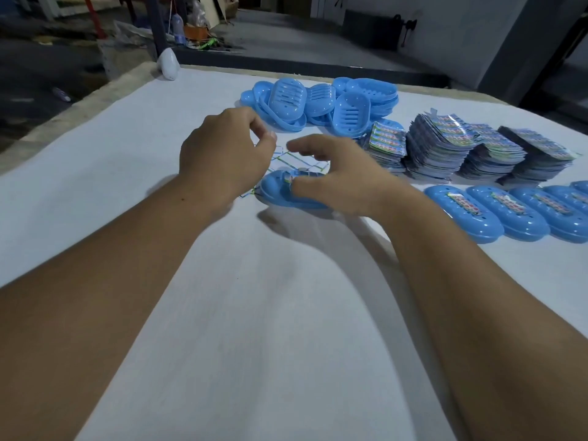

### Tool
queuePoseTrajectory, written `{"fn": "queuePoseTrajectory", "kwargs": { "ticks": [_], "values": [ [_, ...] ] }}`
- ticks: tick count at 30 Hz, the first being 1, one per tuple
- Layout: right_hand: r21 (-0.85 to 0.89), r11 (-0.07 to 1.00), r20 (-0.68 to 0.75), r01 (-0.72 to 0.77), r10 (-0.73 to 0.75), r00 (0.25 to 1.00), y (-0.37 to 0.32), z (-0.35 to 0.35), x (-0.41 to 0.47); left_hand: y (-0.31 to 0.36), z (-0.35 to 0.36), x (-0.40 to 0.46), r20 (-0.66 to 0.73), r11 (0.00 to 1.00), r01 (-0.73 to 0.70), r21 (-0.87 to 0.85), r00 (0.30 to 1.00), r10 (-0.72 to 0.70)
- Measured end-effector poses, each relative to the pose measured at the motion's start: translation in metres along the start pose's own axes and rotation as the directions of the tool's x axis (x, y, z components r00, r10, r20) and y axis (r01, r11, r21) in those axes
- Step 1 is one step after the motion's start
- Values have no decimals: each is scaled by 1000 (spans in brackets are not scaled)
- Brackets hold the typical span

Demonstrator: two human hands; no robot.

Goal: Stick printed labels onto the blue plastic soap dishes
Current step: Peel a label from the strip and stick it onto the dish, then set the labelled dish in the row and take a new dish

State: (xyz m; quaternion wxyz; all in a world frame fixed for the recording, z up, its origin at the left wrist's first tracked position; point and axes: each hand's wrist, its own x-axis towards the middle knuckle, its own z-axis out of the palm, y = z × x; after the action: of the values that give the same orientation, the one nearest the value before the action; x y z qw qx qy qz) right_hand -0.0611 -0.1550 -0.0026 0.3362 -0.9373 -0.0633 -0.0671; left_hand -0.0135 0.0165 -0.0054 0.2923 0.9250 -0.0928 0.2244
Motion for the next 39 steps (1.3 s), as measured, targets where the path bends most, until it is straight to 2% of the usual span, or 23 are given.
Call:
{"fn": "queuePoseTrajectory", "kwargs": {
  "ticks": [3,6,11,14,18,22,30,39],
  "values": [
    [-64,998,86,11,-6,996,-2,5,-5,1,1,-3,-19,999,-49,5,999,49],
    [-102,995,67,12,-6,998,-3,9,-8,2,2,-6,-27,997,-82,14,996,82],
    [-336,941,-98,-48,16,995,-10,10,-20,0,4,-8,-11,994,-91,64,996,92],
    [-440,882,-217,-166,75,973,-15,8,-35,-2,6,-7,-5,994,-81,73,997,81],
    [-512,803,-281,-304,179,943,-12,11,-54,-5,9,-5,-5,994,-61,91,998,62],
    [-507,779,-293,-368,246,924,-5,11,-61,-8,10,-5,18,994,-67,89,998,66],
    [-410,808,-327,-423,303,895,4,8,-66,-5,7,-8,61,996,-57,66,997,53],
    [-382,786,-361,-487,358,861,22,-11,-76,-2,8,-10,81,996,-65,63,995,60]
  ]
}}
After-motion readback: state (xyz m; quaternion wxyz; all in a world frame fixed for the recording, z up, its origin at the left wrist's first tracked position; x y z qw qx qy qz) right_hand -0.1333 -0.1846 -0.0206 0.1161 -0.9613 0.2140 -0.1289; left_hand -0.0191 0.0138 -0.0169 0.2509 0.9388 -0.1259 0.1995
